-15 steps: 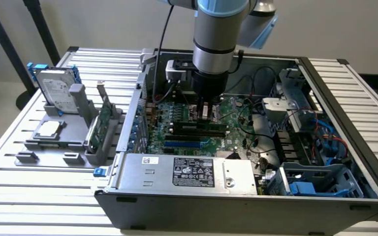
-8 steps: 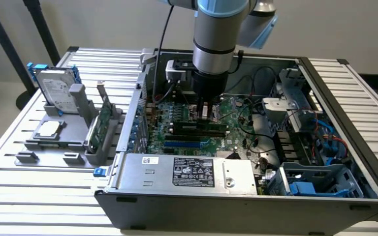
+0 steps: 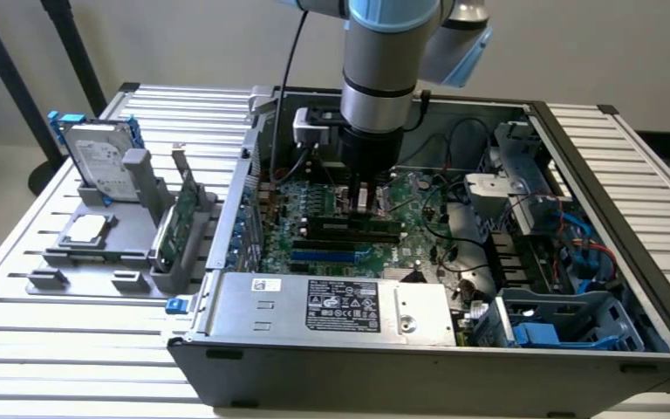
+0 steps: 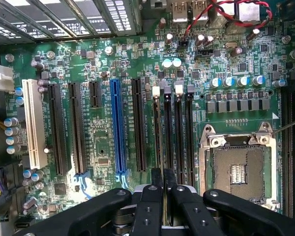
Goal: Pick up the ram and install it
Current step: 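Insert the ram into the slot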
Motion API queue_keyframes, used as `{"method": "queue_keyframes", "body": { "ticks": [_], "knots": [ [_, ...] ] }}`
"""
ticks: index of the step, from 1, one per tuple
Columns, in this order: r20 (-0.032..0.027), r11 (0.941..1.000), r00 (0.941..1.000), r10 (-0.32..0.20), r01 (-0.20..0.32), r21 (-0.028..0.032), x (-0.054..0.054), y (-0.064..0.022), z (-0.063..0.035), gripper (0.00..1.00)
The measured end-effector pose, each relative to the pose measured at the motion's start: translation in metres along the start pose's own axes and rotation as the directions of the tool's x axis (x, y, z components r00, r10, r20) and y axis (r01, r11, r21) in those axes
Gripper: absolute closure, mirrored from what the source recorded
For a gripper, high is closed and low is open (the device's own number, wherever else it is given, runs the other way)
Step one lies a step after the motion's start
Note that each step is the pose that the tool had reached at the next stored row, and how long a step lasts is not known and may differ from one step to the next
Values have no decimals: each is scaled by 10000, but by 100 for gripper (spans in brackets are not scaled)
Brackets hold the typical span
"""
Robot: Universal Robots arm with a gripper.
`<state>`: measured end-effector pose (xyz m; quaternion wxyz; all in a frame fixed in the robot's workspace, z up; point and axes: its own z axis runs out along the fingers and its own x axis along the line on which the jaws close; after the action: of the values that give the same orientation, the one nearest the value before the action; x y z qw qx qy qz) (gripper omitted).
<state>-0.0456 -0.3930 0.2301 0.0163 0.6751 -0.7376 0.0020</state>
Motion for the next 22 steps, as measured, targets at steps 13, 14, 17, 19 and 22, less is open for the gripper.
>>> {"method": "queue_keyframes", "body": {
  "ticks": [13, 14, 17, 19, 22],
  "knots": [
    [-1, 10000, 10000, 2, -2, 38, 1, 10, 16, 87],
    [0, 10000, 10000, 2, -2, 37, 3, 10, 16, 87],
    [1, 10000, 10000, 2, -2, 38, 8, 10, 17, 87],
    [-1, 10000, 10000, 1, -1, 37, 13, 9, 16, 87],
    [0, 10000, 10000, 2, -2, 37, 18, 9, 17, 87]
  ]
}}
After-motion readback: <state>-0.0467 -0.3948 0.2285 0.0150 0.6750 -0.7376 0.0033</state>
